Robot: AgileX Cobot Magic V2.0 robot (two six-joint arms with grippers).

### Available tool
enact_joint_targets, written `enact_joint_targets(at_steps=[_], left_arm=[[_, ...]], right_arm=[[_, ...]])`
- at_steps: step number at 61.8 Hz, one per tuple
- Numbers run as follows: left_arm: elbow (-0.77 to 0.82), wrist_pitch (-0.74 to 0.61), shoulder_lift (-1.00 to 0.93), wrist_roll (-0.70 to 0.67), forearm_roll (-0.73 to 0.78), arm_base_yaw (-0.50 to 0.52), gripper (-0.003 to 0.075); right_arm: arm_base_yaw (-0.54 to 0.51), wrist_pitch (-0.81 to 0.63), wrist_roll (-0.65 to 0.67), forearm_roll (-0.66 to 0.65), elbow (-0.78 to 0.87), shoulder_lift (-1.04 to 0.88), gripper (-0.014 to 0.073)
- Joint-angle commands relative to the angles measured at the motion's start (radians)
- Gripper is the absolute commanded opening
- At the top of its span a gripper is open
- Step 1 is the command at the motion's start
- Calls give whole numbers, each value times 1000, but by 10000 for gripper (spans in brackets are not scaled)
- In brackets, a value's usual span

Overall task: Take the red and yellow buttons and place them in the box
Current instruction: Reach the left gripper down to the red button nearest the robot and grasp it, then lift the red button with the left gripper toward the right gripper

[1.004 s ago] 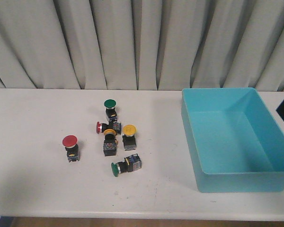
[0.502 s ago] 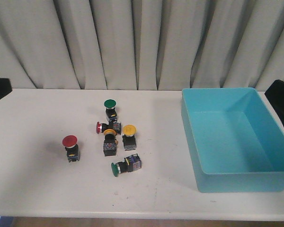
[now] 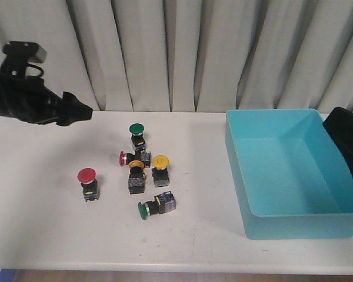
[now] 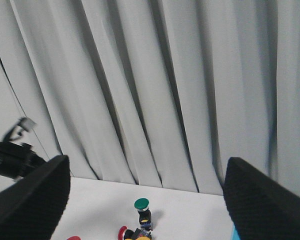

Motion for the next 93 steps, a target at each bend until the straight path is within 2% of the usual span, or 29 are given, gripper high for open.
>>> enact_joint_targets(at_steps=[1, 17, 33, 70, 83, 93], left_arm=[[-60, -15, 35, 3, 19, -28, 549], [-61, -14, 134, -10, 75, -58, 549], [-61, -2, 190, -131, 227, -64, 549], [-60, 82, 260, -164, 246, -82, 542], [-60, 89, 263, -163, 248, -82, 487], [-60, 91, 263, -163, 248, -82, 359]], right_arm=[[1, -37, -9, -1, -35, 10, 594], [1, -33, -9, -1, -35, 10, 594], [1, -30, -9, -1, -35, 10, 594], [1, -28, -9, 2, -35, 10, 594], [1, -28, -9, 2, -35, 10, 594], [1, -29, -9, 2, -35, 10, 594]])
